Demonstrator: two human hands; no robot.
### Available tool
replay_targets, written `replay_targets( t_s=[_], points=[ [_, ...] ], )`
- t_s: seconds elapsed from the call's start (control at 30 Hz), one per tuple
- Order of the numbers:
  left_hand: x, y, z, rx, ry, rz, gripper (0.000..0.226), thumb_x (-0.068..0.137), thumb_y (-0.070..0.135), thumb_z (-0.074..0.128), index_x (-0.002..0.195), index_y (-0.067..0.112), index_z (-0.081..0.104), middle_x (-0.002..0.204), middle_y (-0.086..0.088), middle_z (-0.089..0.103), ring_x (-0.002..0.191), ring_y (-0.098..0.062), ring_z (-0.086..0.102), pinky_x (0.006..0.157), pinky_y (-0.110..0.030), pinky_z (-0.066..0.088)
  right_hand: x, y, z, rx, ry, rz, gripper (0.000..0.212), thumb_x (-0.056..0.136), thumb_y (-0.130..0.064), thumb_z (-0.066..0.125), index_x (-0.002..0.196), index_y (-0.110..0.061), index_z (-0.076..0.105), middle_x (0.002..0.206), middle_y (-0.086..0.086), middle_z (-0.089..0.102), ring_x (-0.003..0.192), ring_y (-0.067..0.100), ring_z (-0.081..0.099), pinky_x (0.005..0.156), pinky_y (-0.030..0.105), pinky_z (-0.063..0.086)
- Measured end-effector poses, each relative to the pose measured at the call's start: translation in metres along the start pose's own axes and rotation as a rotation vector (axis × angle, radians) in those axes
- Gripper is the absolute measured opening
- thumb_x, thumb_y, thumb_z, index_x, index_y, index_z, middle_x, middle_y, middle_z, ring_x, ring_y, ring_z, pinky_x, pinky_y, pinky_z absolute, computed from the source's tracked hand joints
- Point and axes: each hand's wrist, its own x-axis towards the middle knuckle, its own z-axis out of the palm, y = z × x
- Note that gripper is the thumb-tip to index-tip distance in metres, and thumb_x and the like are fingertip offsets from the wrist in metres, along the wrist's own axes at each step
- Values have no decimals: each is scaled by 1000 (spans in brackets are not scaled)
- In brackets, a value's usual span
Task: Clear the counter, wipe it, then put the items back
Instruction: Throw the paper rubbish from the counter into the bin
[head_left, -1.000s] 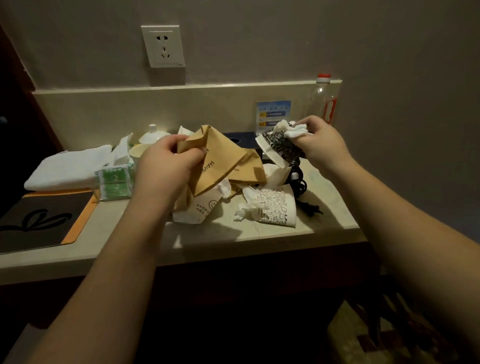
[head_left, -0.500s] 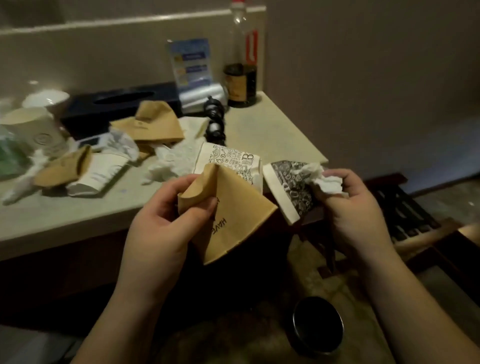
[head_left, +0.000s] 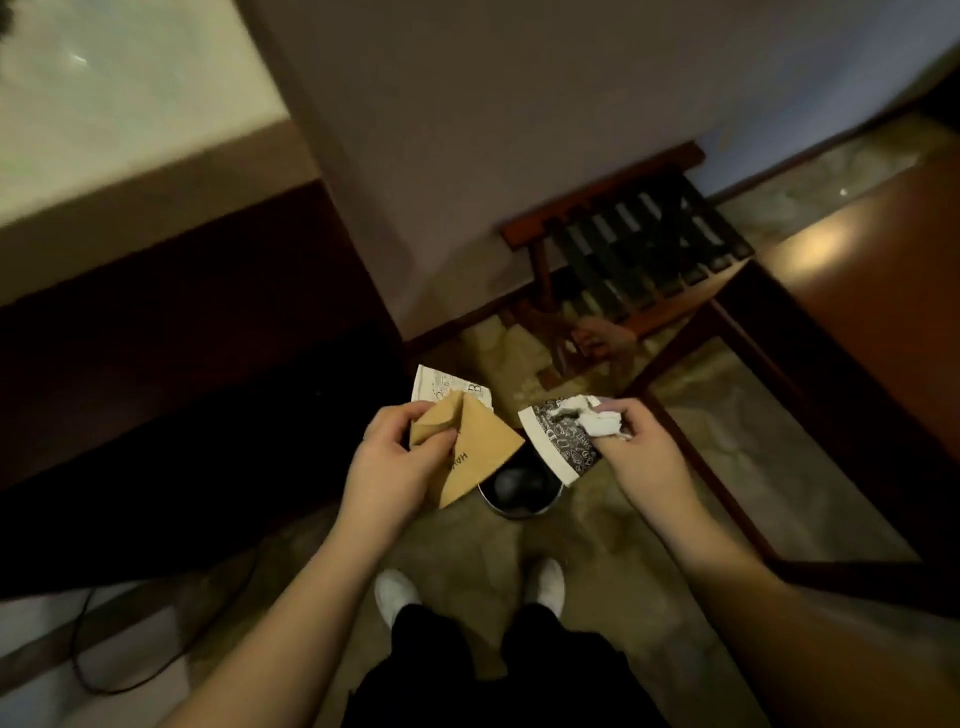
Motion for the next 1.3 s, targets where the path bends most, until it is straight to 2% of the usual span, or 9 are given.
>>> replay_targets(
  t_s=[0.17, 0.33, 0.5, 0.6, 0.77, 0.83, 0.9, 0.97, 1.3],
  points=[
    [30, -62, 75, 123, -97, -198, 20, 82, 31, 69, 93, 41, 56, 108, 4, 58, 96, -13, 57, 75, -31, 47, 28, 88, -6, -187, -75, 155, 16, 85, -15, 65, 90, -29, 59, 83, -16, 63, 65, -10, 55, 53, 7, 37],
    [69, -150, 133, 255, -190, -363, 19, 80, 28, 67, 99, 28, 62, 111, 0, 56, 98, -17, 56, 64, -26, 41, 64, 177, 13, -320, -173, 309, 15, 87, -12, 63, 90, -24, 55, 85, 1, 63, 78, 16, 57, 64, 24, 36],
    [112, -228, 183, 371, -250, -427, 31, 76, 27, 68, 107, 21, 65, 103, 1, 57, 93, -15, 54, 73, -31, 50, 105, 256, 44, -465, -232, 326, 21, 87, -15, 61, 72, -23, 50, 67, -9, 55, 63, 10, 53, 53, 12, 34],
    [130, -270, 209, 406, -266, -448, 34, 77, 28, 70, 109, 20, 63, 94, 7, 51, 82, -7, 44, 57, -18, 35, 123, 303, 67, -540, -352, 356, 8, 88, -15, 57, 93, -22, 54, 88, -3, 54, 80, 17, 51, 66, 22, 38],
    [155, -327, 243, 410, -285, -464, 33, 80, 24, 70, 111, 15, 60, 80, 14, 44, 65, 7, 32, 40, -8, 32, 157, 357, 95, -686, -361, 332, 29, 91, -18, 53, 118, -11, 57, 118, 9, 59, 106, 26, 56, 78, 23, 36],
    [173, -342, 252, 451, -295, -449, 38, 80, 27, 70, 115, 16, 59, 93, 7, 53, 72, -1, 40, 52, -15, 33, 175, 369, 108, -749, -349, 269, 24, 92, -20, 51, 113, -12, 58, 112, 5, 59, 94, 17, 56, 66, 17, 33],
    [192, -357, 260, 521, -309, -422, 45, 80, 30, 68, 121, 16, 58, 117, -4, 54, 103, -17, 45, 75, -24, 41, 190, 380, 123, -741, -318, 237, 21, 91, -21, 53, 110, -13, 57, 101, 2, 58, 84, 13, 52, 57, 15, 31],
    [208, -372, 269, 582, -327, -398, 49, 80, 31, 68, 125, 15, 56, 126, -9, 50, 121, -27, 38, 92, -35, 40, 202, 393, 138, -725, -333, 210, 22, 90, -19, 55, 109, -10, 57, 105, 8, 60, 89, 20, 58, 68, 26, 46],
    [230, -406, 291, 591, -446, -387, 53, 81, 31, 70, 130, 19, 52, 129, -13, 48, 123, -31, 36, 94, -34, 34, 224, 416, 150, -763, -454, 218, 58, 85, -16, 64, 138, -13, 42, 141, 12, 40, 124, 31, 45, 97, 38, 42]
  ],
)
